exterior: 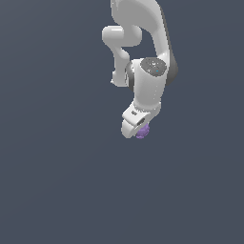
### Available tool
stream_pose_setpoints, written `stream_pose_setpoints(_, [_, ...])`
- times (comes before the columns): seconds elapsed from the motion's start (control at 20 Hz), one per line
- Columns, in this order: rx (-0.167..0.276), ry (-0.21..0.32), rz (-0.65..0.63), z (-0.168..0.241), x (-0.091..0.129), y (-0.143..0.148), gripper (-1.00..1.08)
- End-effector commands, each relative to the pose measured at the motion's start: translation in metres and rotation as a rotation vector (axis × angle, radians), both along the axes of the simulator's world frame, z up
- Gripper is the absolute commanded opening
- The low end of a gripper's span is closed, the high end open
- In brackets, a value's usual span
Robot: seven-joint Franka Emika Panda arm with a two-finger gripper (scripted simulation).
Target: Pick up the object and move it to a goal position.
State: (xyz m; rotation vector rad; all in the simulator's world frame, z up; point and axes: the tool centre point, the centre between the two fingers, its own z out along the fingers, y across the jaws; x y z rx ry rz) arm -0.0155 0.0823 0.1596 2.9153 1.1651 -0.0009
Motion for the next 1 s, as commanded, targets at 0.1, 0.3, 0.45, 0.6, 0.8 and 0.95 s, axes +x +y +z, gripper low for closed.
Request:
stream_pose_setpoints(0.1, [0.000,0.000,-0.001,0.033,-0.009,0.047,-1.00])
stream_pose_setpoints(0.3, [0.000,0.000,-0.001,0.061,-0.014,0.087,-1.00])
stream_pose_setpoints(0.45, [0.001,0.000,-0.001,0.077,-0.017,0.110,-1.00])
stream_pose_setpoints(0.6, [0.001,0.000,-0.001,0.087,-0.018,0.125,-1.00])
stream_pose_setpoints(0.8, [0.002,0.000,-0.001,0.094,-0.018,0.136,-1.00])
stream_pose_setpoints(0.95, [0.002,0.000,-0.001,0.094,-0.018,0.136,-1.00])
